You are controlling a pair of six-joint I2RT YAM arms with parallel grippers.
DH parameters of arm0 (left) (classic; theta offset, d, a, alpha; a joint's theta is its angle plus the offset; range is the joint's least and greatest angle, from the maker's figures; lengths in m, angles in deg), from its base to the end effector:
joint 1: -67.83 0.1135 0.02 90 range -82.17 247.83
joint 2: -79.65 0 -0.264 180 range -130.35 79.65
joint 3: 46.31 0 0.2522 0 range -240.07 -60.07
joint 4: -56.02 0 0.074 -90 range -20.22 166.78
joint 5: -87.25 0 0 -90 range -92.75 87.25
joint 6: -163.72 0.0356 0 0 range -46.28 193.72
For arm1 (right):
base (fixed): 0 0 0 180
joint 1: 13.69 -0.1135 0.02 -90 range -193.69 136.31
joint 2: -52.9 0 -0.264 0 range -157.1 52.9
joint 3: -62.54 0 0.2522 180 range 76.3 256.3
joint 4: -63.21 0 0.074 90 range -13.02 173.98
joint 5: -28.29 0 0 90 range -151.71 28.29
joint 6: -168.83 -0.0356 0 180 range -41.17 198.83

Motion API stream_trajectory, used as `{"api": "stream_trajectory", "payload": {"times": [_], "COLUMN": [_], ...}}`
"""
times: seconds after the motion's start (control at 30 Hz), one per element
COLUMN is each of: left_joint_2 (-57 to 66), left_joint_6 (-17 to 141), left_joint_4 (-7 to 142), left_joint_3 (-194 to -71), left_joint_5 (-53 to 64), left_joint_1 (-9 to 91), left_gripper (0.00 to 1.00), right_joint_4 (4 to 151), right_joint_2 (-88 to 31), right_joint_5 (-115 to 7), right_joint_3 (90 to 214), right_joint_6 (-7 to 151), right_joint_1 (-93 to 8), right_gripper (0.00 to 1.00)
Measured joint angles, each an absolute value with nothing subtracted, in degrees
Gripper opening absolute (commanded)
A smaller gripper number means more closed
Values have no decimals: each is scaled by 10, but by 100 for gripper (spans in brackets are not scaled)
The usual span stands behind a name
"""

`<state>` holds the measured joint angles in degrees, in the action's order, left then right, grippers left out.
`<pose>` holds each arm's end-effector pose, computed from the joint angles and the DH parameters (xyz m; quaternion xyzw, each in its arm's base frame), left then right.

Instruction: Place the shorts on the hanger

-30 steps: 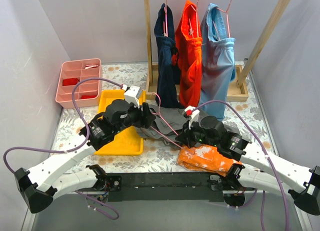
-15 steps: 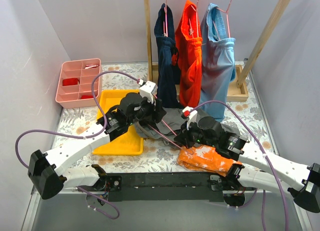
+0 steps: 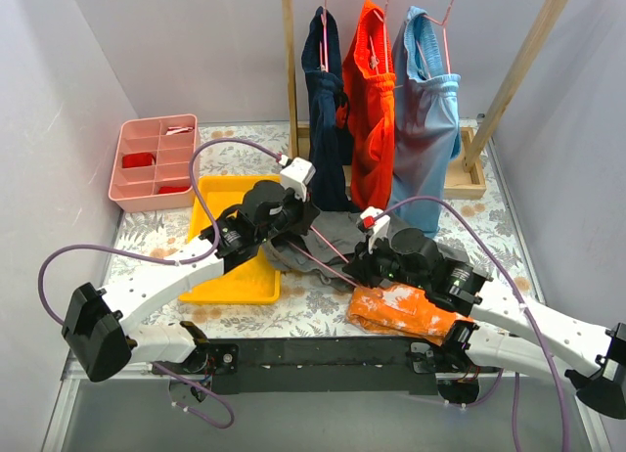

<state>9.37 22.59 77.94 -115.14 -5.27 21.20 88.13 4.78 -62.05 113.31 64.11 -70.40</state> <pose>0.1959 -0.2051 0.3122 -0.0449 0.8343 -0.4016 0.3750 0.1084 0.1647 0.2802 -0.2960 0.7758 0.3233 0.4539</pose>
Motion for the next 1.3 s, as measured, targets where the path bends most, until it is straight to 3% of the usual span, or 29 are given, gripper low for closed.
{"api": "stream_trajectory", "payload": {"times": [0.07, 0.13, 0.47, 0.93, 1.03, 1.07, 1.17, 1.3], "left_joint_2": [95, 100, 129, 135, 135, 135, 135, 134], "left_joint_6": [228, 229, 234, 230, 229, 229, 229, 230], "left_joint_4": [770, 768, 769, 769, 761, 755, 743, 721], "left_joint_3": [-1150, -1147, -1130, -1129, -1127, -1124, -1121, -1121], "left_joint_5": [-61, -71, -104, -133, -142, -146, -164, -203], "left_joint_1": [211, 212, 209, 208, 208, 208, 207, 206], "left_gripper": [0, 0, 0, 0, 0, 0, 0, 0], "right_joint_4": [891, 913, 1018, 994, 951, 940, 914, 903], "right_joint_2": [52, 61, 107, 24, 15, 12, 1, 5], "right_joint_5": [-634, -654, -827, -849, -843, -838, -819, -796], "right_joint_3": [1137, 1146, 1207, 1117, 1096, 1089, 1080, 1080], "right_joint_6": [639, 643, 566, 552, 559, 561, 565, 560], "right_joint_1": [-704, -704, -704, -684, -661, -650, -610, -580], "right_gripper": [63, 65, 59, 56, 42, 26, 2, 1]}}
